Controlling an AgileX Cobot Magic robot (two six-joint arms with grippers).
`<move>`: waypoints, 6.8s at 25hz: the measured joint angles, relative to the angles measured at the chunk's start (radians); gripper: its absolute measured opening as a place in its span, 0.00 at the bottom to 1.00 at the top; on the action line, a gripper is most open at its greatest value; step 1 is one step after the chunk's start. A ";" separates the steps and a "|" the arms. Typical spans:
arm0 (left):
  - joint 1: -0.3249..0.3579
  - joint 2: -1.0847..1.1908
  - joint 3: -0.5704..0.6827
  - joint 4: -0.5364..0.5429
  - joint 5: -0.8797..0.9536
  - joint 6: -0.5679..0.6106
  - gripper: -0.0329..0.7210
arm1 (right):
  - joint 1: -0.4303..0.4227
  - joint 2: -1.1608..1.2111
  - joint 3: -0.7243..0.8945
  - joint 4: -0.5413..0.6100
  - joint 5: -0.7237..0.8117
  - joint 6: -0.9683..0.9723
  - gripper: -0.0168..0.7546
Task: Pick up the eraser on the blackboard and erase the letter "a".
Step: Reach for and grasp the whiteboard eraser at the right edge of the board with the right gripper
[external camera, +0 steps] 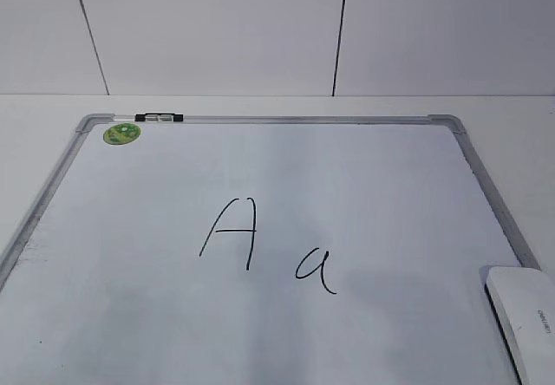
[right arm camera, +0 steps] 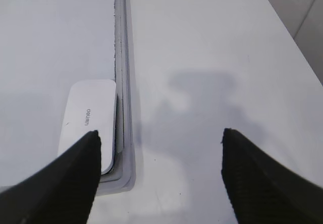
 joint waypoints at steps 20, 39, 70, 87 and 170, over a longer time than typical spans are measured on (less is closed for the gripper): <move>0.000 0.000 0.000 0.000 0.000 0.000 0.45 | 0.000 0.000 0.000 0.000 0.000 0.000 0.79; 0.000 0.000 0.000 0.000 0.000 0.000 0.45 | 0.000 0.000 0.000 -0.001 0.000 0.000 0.79; 0.000 0.000 0.000 -0.023 -0.001 0.000 0.45 | 0.000 0.388 -0.132 0.021 -0.102 0.003 0.79; 0.000 0.000 0.000 -0.028 -0.002 0.000 0.45 | 0.000 0.658 -0.298 0.036 -0.142 0.004 0.79; 0.000 0.000 0.000 -0.035 -0.002 0.000 0.45 | 0.069 1.293 -0.405 0.259 0.077 -0.047 0.88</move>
